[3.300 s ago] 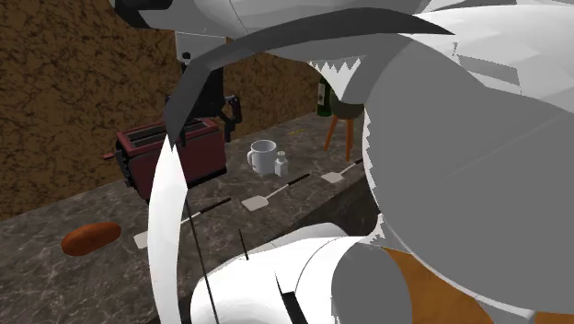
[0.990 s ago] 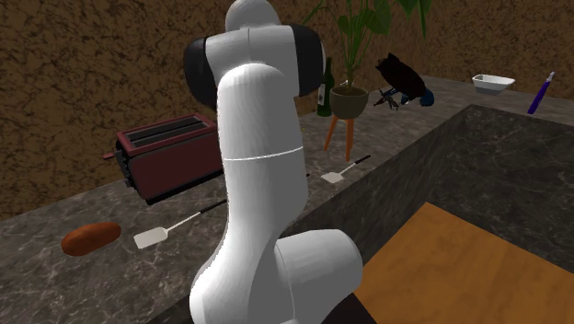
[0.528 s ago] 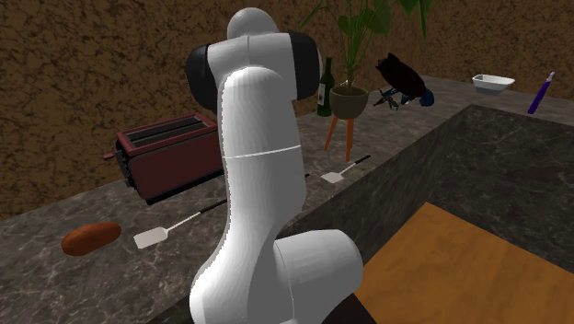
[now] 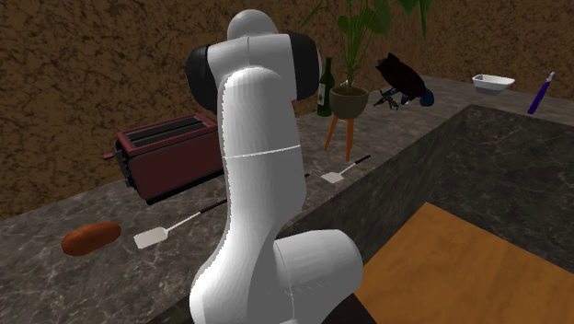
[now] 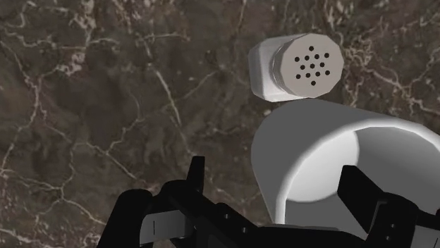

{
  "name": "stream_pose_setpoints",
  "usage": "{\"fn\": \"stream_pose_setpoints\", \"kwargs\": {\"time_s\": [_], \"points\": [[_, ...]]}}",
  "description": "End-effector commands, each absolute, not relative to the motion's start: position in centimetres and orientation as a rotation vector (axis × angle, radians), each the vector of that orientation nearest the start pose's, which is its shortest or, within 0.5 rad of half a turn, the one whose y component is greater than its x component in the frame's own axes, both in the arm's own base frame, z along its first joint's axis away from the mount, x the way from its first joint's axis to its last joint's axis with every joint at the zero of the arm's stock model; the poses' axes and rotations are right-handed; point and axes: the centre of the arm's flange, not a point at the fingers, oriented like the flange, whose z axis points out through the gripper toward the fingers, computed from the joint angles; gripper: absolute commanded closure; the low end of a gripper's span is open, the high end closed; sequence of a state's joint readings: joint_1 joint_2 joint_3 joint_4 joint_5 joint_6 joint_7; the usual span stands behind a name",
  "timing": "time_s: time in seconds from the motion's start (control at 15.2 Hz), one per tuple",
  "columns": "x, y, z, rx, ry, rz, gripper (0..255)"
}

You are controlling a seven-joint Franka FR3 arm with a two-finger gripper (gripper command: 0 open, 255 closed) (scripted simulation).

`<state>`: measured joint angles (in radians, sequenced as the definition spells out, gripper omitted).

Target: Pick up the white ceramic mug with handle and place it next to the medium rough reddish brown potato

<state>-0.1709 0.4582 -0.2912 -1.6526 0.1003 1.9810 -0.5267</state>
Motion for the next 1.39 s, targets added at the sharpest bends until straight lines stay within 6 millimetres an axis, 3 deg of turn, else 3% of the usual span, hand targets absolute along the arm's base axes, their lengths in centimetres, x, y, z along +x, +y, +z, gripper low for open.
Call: {"fn": "stream_pose_setpoints", "kwargs": {"time_s": [0.0, 0.59, 1.32], "points": [[60.1, -27.0, 34.6, -3.118, -0.064, 0.179, 255], [60.1, -27.0, 34.6, -3.118, -0.064, 0.179, 255], [60.1, -27.0, 40.4, -3.118, -0.064, 0.179, 255]]}}
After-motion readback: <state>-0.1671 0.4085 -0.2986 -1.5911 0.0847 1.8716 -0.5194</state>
